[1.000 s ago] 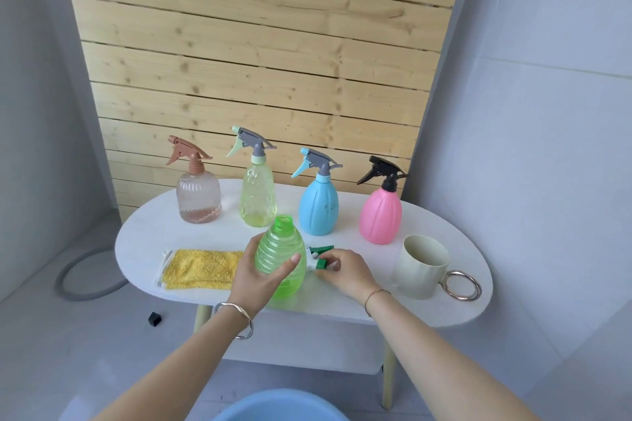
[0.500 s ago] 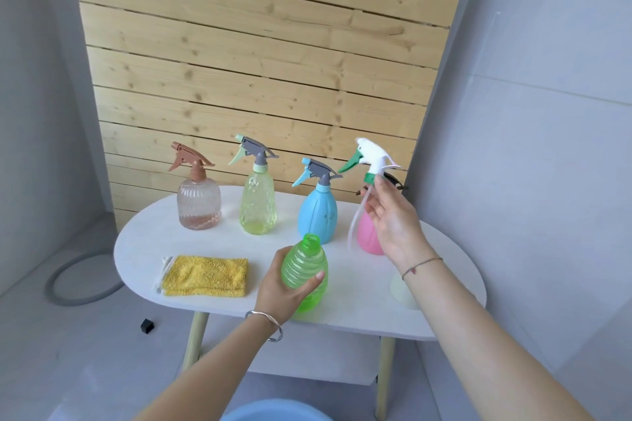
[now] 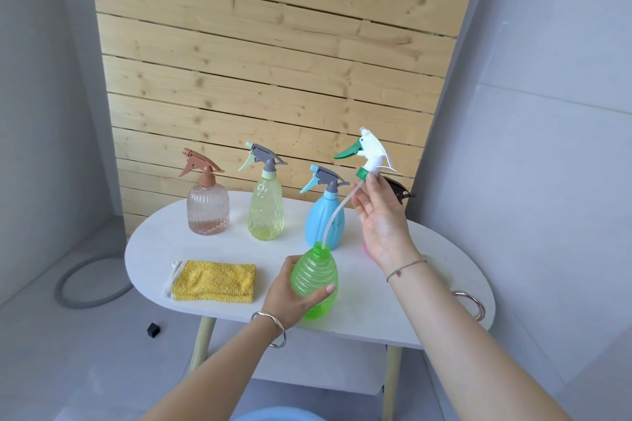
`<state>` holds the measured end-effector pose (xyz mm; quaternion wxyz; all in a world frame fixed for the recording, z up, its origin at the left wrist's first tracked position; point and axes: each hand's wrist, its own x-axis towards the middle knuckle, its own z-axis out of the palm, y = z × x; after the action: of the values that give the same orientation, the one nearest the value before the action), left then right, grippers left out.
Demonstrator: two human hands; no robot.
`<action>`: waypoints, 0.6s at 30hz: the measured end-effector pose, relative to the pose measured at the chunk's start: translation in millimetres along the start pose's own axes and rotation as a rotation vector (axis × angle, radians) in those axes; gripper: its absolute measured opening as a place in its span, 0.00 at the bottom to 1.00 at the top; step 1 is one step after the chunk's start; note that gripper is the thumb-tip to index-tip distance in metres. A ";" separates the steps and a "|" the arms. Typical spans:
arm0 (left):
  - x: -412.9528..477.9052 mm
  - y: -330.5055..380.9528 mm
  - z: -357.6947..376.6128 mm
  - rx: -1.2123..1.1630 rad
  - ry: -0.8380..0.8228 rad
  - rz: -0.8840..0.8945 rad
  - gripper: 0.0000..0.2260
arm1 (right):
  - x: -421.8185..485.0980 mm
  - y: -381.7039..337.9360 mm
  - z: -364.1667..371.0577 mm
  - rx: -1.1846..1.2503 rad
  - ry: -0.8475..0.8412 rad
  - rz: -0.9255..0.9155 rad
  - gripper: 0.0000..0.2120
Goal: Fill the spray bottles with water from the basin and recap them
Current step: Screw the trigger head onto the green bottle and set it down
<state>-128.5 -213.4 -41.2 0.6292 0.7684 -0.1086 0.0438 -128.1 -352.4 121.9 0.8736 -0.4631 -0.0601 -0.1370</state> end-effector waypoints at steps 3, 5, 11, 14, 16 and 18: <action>0.8 -1.5 0.6 -0.011 -0.005 0.000 0.35 | 1.1 10.0 -10.5 -0.160 -0.057 0.000 0.07; 1.7 -2.3 0.6 -0.016 -0.003 0.005 0.34 | 0.1 16.5 -21.6 -0.362 -0.125 0.035 0.10; 2.0 -2.2 0.2 -0.008 -0.011 0.007 0.34 | -16.0 31.7 -45.9 -0.733 -0.371 0.209 0.11; 2.6 -2.2 0.7 -0.011 -0.014 0.001 0.34 | -15.4 34.4 -46.5 -0.719 -0.397 0.208 0.13; 2.2 -2.5 0.4 -0.011 -0.010 -0.004 0.34 | -13.0 35.5 -46.2 -0.740 -0.411 0.205 0.14; 1.3 -2.6 0.8 -0.013 -0.010 -0.004 0.35 | -11.5 36.5 -45.8 -0.794 -0.428 0.202 0.14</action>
<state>-126.6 -213.8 -43.6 0.6338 0.7647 -0.1102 0.0380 -129.4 -368.6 64.5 0.6053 -0.7834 -0.1364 0.0351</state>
